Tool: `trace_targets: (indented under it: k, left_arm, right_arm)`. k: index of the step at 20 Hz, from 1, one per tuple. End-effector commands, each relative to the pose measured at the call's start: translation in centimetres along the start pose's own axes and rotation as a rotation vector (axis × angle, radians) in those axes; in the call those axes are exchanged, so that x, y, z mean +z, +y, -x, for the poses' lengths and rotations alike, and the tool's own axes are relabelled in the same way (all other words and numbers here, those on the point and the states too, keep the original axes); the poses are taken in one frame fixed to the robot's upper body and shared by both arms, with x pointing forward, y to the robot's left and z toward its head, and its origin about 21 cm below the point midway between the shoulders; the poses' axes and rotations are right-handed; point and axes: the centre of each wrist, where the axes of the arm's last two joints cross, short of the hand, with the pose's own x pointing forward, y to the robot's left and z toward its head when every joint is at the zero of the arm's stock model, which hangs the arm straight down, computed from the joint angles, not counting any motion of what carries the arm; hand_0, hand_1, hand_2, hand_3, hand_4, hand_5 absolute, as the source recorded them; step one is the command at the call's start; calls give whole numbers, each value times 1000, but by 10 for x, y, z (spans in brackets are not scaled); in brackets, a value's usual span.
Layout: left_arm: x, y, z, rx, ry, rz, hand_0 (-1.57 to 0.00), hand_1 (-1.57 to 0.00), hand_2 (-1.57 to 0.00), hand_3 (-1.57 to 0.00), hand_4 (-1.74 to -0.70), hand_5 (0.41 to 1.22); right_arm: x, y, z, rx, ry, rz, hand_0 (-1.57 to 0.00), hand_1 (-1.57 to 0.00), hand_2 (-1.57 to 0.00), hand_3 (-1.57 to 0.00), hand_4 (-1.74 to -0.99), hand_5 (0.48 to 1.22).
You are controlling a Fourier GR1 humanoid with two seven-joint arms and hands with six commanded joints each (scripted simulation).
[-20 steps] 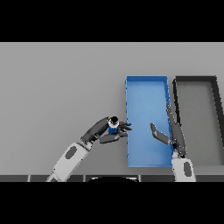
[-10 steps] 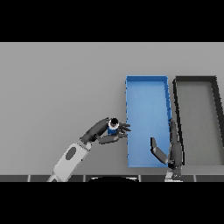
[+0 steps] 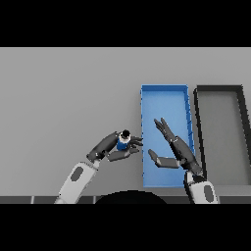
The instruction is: Pick up the blue pipe and place it into the blue bin.
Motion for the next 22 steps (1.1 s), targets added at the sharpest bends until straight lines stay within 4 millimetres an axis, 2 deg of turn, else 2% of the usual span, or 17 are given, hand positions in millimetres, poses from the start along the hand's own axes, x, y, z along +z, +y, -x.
trace_targets:
  k: [1, 6, 13, 16, 18, 19, 20, 22]
  left_arm:
    - [-3, 2, -1, -7, 5, -3, -1571, -1571, -1571, -1571, -1467, 1221]
    - [-4, 6, -1, -8, -10, 2, -1571, -1571, -1571, -1571, -1467, 1221]
    - [-5, 4, 1, 39, -9, 32, -1571, -1571, -1571, -1571, -1469, 1221]
    - [-6, 3, -2, 18, 11, 18, -1571, -1571, -1571, -1571, -1469, 1221]
    - [-6, 6, -1, 5, 14, 14, -1571, -1571, -1571, -1571, -1467, 1221]
    - [0, 6, 0, -1, 22, 15, -1571, -1571, -1571, -1571, -1465, 1221]
    - [0, 9, 0, -4, 39, 14, -1571, -1571, -1571, -1571, -1462, 1221]
    - [-1, 9, -2, 10, 58, 19, -1571, -1571, -1571, -1571, -1560, 1221]
  right_arm:
    - [-9, 3, -10, 22, -15, -34, 1, -4, -81, 1, -1281, 558]
    - [-42, 19, -40, 75, -92, -200, 1, -1, -42, 1, -1300, 560]
    - [-71, 36, -74, 137, -157, -352, -7, -16, -66, 1, -1223, 540]
    - [-87, 44, -79, 159, -123, -385, -23, -32, -83, 1, -1186, 521]
    - [-101, 44, -82, 167, -117, -396, -34, -55, -110, -7, -1192, 507]
    - [-105, 46, -81, 170, -104, -412, -69, -108, -166, -44, -1204, 497]
    - [-107, 47, -82, 175, -109, -429, -168, -218, -261, -128, -1233, 487]
    - [-113, 51, -82, 177, -117, -459, -507, -530, -538, -401, -1331, 489]
